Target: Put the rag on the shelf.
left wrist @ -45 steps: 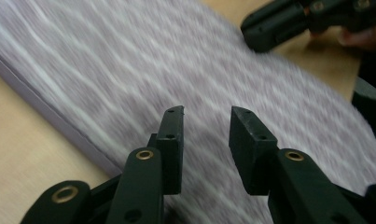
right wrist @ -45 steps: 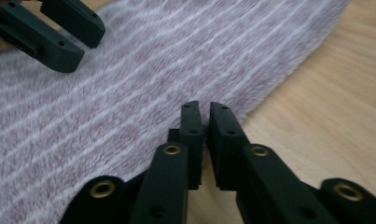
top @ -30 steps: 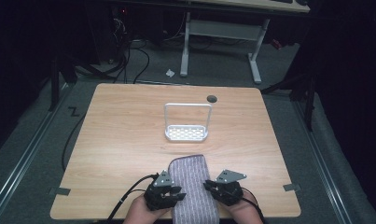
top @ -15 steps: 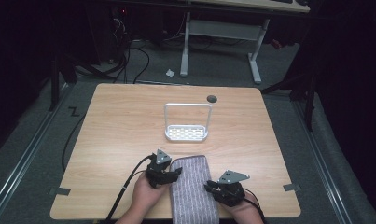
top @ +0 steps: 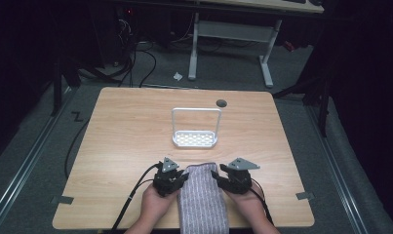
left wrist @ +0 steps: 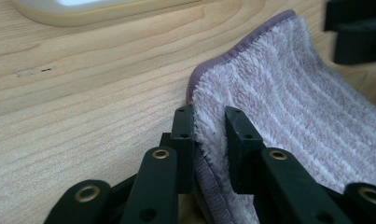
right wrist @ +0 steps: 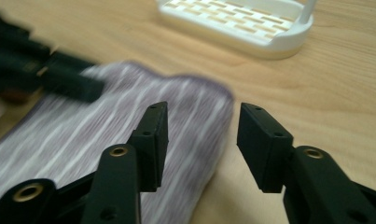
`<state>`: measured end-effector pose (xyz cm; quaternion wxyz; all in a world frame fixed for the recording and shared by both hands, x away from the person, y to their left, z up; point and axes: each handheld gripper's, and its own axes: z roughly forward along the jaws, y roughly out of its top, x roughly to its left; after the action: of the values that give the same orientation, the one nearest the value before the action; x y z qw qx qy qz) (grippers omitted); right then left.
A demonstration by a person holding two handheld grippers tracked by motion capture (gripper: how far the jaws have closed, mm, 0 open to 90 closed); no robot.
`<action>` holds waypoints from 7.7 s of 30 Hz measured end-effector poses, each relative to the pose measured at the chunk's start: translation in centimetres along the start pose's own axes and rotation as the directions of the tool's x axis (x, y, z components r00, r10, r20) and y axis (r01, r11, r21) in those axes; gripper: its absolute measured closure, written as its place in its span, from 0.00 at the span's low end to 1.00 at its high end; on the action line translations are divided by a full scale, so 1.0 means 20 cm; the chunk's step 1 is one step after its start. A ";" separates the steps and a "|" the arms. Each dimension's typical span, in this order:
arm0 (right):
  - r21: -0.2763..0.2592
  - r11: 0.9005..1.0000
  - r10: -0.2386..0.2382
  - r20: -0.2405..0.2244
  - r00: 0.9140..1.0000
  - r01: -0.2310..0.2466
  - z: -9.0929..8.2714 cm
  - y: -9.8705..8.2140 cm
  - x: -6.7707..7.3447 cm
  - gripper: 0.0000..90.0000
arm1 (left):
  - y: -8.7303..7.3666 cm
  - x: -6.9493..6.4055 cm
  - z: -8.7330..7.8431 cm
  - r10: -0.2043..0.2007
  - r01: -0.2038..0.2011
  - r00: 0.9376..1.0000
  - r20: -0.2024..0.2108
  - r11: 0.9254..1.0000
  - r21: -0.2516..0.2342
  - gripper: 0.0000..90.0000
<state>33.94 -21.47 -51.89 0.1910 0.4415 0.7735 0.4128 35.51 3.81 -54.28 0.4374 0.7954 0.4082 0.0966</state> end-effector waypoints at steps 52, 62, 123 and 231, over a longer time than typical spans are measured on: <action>-0.378 0.908 -0.112 0.199 0.974 0.182 -0.20 0.09 0.24 0.94 | 0.13 -0.22 -0.35 0.099 -0.160 0.983 -0.156 0.882 -0.444 0.88; -0.470 0.865 -0.095 0.191 0.977 0.176 -0.31 0.29 0.22 0.94 | 0.33 -0.23 -0.47 0.109 -0.177 0.981 -0.161 0.840 -0.512 0.88; -0.563 0.808 -0.034 0.248 0.968 0.173 -0.23 1.11 -0.03 0.94 | 1.08 0.14 -0.46 0.146 -0.237 0.969 -0.199 0.778 -0.581 0.88; -0.141 0.983 -0.097 0.163 0.982 0.121 -0.06 0.31 -0.26 0.55 | 0.30 0.39 -0.21 0.013 -0.026 0.998 -0.063 0.980 -0.197 0.53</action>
<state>39.16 -24.73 -46.58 0.3057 0.4137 0.7460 0.4230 41.75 10.37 -48.77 0.5004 0.7486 0.4022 0.1655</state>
